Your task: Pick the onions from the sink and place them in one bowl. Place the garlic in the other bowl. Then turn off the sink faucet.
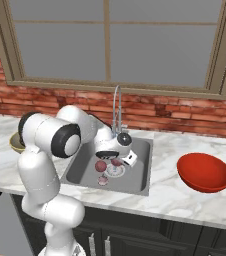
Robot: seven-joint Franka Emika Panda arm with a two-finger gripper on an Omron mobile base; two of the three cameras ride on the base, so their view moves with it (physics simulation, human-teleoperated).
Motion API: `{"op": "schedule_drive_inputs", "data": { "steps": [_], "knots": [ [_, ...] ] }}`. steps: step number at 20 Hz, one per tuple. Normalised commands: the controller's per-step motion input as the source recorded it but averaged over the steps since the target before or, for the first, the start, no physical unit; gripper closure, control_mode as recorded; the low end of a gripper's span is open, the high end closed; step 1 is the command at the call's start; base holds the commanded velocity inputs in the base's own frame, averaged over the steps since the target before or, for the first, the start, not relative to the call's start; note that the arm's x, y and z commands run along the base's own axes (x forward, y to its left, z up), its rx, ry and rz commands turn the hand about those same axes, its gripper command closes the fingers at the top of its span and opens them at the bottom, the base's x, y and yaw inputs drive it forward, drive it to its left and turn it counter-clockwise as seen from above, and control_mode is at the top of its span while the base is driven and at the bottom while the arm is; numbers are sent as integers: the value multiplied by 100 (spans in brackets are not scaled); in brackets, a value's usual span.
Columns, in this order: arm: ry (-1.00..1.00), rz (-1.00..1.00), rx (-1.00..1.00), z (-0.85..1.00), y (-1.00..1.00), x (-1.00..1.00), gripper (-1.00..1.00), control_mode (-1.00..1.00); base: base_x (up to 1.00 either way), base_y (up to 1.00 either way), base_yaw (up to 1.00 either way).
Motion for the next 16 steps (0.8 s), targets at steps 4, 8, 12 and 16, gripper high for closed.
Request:
{"op": "schedule_drive_inputs", "data": {
  "steps": [4, 8, 12, 16],
  "knots": [
    [0, 0, 0, 49, -7, -8, 100, -100, 0, 0, 0],
    [0, 0, 0, 41, -12, -17, 100, -100, 0, 0, 0],
    [0, 0, 0, 33, -6, -16, 100, -100, 0, 0, 0],
    [0, 0, 0, 38, 0, -13, 100, -100, 0, 0, 0]
  ]
}}
